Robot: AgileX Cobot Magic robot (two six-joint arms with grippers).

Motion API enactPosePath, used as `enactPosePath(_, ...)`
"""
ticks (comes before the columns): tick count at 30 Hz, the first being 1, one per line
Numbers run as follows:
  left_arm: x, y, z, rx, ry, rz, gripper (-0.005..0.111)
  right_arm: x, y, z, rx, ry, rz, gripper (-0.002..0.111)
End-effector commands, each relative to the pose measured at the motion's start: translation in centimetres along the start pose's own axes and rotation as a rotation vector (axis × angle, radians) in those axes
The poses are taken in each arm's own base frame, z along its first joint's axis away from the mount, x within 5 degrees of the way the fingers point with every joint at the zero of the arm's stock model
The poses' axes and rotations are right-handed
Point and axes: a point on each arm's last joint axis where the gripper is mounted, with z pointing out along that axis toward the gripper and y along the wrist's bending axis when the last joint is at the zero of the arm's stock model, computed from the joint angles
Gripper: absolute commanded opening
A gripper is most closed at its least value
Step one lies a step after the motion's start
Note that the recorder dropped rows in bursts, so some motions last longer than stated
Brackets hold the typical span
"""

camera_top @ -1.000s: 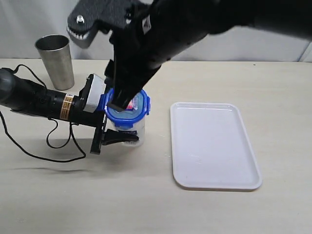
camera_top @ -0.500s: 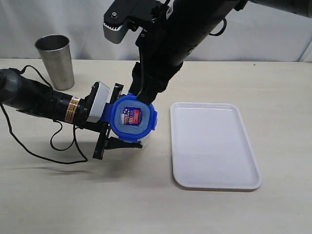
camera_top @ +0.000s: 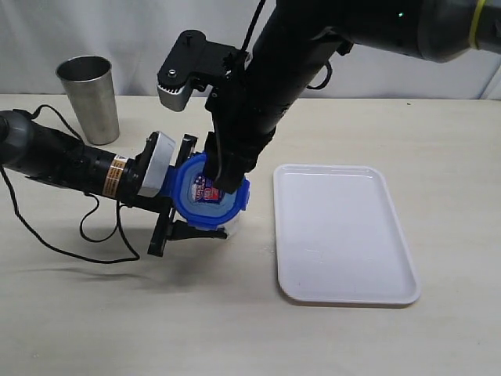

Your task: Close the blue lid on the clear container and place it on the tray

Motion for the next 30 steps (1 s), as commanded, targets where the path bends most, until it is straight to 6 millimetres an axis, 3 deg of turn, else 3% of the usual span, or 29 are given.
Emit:
enactPosePath(1, -0.1, 0.0, 0.1, 0.011, 0.015, -0.017, 0.000, 1.1, 0.5, 2.5, -0.109, 0.117, 0.035, 0.042)
enactPosePath(6, -0.1, 0.0, 0.1, 0.009, 0.014, -0.047, 0.000, 2.3, 0.5, 4.9, -0.187, 0.210, 0.073, 0.036)
enactPosePath(9, -0.1, 0.0, 0.1, 0.008, 0.014, -0.048, 0.000, 3.8, -0.5, 5.9, -0.218, 0.258, 0.145, 0.034)
enactPosePath(17, -0.1, 0.1, 0.1, -0.008, 0.012, -0.081, 0.000, 4.4, -1.0, 6.1, -0.265, 0.240, 0.181, 0.032)
enactPosePath(20, -0.2, 0.1, 0.1, -0.010, 0.011, -0.082, 0.000, 4.5, -0.9, 6.3, -0.269, 0.245, 0.174, 0.025)
enactPosePath(25, -0.2, 0.2, 0.1, -0.015, 0.010, -0.117, 0.000, 4.1, -1.9, 5.4, -0.209, 0.236, 0.176, 0.024)
enactPosePath(30, -0.2, 0.4, 0.1, -0.039, 0.004, -0.181, 0.000, 2.6, -3.5, 2.9, -0.066, 0.137, 0.210, 0.024)
